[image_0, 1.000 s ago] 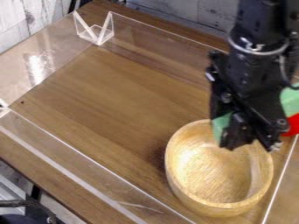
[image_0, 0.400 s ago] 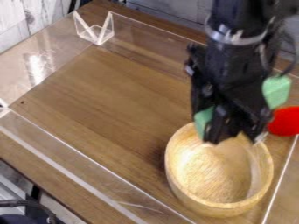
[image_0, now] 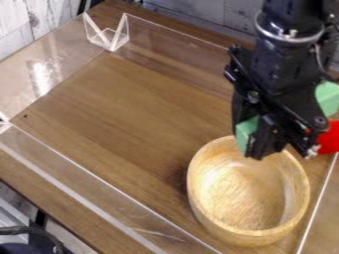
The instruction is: Put the green block in the brown bowl
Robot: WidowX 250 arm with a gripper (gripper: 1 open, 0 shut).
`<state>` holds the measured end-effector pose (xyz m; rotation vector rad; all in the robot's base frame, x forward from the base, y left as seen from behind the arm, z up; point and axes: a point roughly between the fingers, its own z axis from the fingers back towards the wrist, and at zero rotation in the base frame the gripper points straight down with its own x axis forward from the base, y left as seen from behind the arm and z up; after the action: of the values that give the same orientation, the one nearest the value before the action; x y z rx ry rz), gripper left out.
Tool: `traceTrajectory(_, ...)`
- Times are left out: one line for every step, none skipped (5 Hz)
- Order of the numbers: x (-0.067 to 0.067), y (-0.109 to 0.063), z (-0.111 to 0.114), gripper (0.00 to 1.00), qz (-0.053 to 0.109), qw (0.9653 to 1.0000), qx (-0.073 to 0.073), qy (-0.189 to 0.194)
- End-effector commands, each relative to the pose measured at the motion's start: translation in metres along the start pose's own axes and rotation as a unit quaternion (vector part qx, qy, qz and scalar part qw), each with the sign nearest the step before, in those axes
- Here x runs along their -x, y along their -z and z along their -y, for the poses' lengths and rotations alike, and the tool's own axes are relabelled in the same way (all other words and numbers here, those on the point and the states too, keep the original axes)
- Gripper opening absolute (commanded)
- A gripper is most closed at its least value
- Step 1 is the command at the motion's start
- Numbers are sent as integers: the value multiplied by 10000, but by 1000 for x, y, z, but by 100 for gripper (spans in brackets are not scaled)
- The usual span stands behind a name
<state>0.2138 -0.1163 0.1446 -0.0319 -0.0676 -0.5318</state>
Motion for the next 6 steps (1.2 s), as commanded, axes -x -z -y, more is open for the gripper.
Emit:
traceTrajectory(-7, -11, -8, 0, 186, 9998, -24, -73)
traceTrajectory(-3, -11, -18, 0, 142, 9998, 3, -170)
traceTrajectory(-3, -10, -15, 0, 51, 9993, 1, -360)
traceTrajectory(-7, -3, -3, 0, 135, 9990, 5, -415)
traceTrajectory(-6, -7, 3, 100, 126, 9994, 11, -314)
traceTrajectory(-14, -13, 5, 100, 139, 9994, 13, -307)
